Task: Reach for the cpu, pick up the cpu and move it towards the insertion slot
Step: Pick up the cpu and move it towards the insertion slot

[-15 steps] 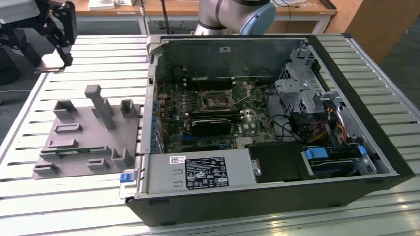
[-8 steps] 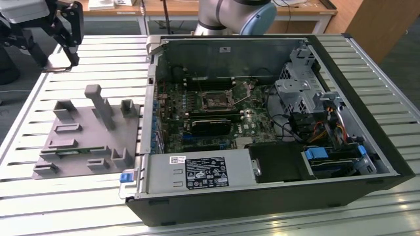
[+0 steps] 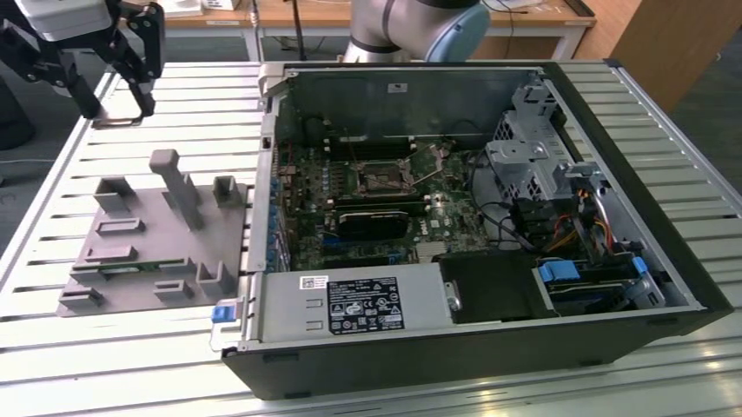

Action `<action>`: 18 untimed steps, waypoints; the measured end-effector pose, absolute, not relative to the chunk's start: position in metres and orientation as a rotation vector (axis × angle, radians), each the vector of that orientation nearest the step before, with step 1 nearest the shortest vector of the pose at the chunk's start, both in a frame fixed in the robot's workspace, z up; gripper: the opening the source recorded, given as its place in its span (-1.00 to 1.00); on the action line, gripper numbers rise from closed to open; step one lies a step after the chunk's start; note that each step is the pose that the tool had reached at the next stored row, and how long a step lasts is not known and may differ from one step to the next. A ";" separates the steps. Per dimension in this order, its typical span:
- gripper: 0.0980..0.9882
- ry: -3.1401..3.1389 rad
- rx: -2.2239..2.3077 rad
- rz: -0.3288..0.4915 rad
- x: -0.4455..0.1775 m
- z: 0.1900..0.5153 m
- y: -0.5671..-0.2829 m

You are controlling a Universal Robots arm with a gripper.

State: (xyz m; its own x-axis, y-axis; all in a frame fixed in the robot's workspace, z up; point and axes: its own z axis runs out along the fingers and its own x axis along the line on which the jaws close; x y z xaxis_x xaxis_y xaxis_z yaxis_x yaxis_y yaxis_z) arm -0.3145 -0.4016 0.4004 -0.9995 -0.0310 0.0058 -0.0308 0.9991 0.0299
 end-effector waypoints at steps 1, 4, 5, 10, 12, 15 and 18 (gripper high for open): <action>0.00 -3.135 0.048 -0.047 -0.313 0.400 -0.402; 0.00 -3.135 0.048 -0.047 -0.306 0.400 -0.402; 0.00 -3.135 0.048 -0.047 -0.304 0.400 -0.402; 0.00 -3.135 0.048 -0.047 -0.294 0.400 -0.402; 0.00 -3.135 0.048 -0.047 -0.290 0.400 -0.402; 0.00 -3.135 0.048 -0.047 -0.284 0.400 -0.402; 0.00 -3.135 0.048 -0.047 -0.277 0.400 -0.402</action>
State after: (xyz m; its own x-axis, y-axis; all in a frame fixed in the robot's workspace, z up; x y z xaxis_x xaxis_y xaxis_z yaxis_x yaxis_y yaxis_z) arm -0.2775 -0.4016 0.4004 -0.9995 -0.0308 0.0058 -0.0306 0.9991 0.0299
